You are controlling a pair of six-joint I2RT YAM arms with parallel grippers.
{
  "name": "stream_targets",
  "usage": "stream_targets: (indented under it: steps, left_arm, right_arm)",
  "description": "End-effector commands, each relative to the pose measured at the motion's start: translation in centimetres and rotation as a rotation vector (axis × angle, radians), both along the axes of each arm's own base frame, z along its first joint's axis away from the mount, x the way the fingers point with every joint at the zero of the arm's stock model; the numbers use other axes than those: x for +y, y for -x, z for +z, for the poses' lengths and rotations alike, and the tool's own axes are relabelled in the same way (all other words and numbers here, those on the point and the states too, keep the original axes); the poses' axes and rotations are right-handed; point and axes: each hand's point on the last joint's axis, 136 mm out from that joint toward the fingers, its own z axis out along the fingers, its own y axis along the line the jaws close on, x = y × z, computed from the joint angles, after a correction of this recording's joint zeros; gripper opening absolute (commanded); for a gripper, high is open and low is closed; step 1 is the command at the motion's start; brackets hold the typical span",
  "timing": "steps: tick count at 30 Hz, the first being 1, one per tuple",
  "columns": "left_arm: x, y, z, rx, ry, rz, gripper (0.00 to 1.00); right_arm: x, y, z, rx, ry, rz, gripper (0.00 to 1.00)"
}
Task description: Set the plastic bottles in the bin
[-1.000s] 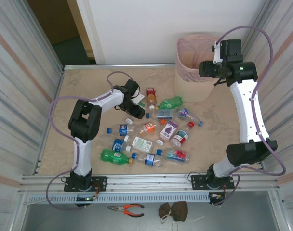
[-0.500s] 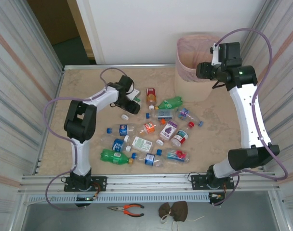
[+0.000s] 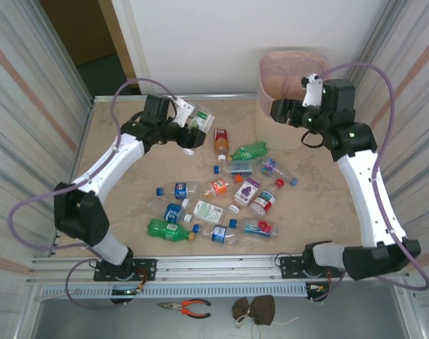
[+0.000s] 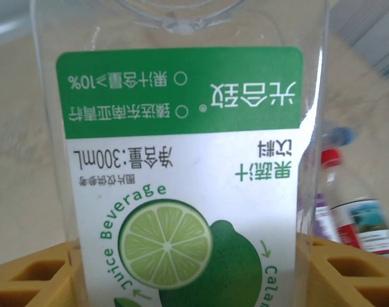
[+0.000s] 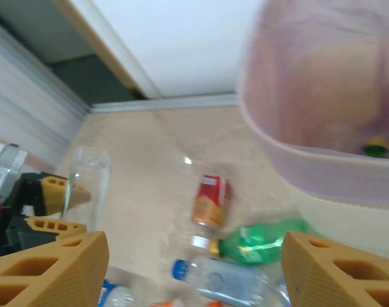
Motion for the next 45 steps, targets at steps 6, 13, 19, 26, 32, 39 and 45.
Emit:
stream_targets:
  steps: [6, 13, 19, 26, 32, 39, 45]
  left_arm:
    - [-2.3, 6.4, 12.7, -0.246, 0.361, -0.263, 0.61]
    - [-2.5, 12.3, 19.0, -0.358, 0.531, -0.488, 0.59]
    - [-3.4, 17.0, 21.5, -0.411, 0.575, -0.680, 0.58]
    - [-4.6, 20.5, 22.4, -0.423, 0.594, -0.835, 0.57]
    - [-4.8, 21.7, 23.2, -0.447, 0.606, -0.876, 0.58]
    - [-5.0, 21.8, 23.5, -0.458, 0.610, -0.876, 0.58]
    - [-5.0, 21.6, 23.4, -0.464, 0.608, -0.858, 0.58]
  right_arm:
    - [5.3, 5.2, 9.0, -0.362, -0.213, 0.303, 0.72]
    - [9.2, 9.9, 11.6, -0.559, -0.215, 0.510, 0.74]
    - [12.4, 13.7, 13.1, -0.659, -0.242, 0.717, 0.82]
    - [15.3, 16.0, 14.4, -0.685, -0.287, 0.849, 0.89]
    - [16.4, 17.2, 14.2, -0.690, -0.295, 0.918, 0.88]
    - [16.7, 18.0, 14.2, -0.704, -0.293, 0.944, 0.73]
    - [16.6, 18.0, 14.4, -0.705, -0.292, 0.931, 0.61]
